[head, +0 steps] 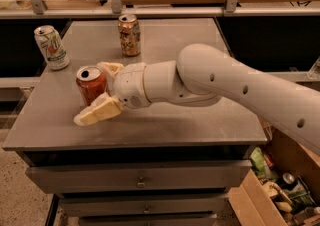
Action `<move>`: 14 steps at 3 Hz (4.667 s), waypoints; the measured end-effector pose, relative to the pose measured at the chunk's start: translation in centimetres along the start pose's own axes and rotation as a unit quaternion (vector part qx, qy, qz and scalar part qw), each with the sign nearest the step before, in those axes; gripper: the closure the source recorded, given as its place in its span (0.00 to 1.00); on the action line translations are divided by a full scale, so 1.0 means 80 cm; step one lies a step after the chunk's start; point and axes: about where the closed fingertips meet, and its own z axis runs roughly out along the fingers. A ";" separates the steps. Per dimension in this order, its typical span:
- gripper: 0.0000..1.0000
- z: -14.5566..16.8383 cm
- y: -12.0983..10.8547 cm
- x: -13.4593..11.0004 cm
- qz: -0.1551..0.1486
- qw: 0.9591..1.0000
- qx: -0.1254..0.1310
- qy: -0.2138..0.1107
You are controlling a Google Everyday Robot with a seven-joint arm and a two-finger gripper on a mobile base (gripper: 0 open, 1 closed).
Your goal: Move coke can near orange can
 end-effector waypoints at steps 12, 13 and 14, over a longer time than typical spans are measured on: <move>0.00 -0.073 -0.260 0.073 0.101 0.979 0.167 0.065; 0.00 -0.108 -0.272 0.101 0.103 0.974 0.183 0.084; 0.00 -0.109 -0.272 0.101 0.103 0.974 0.183 0.085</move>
Offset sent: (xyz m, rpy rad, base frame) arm 0.0123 -0.0064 -0.0105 -0.0327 0.0970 -0.0400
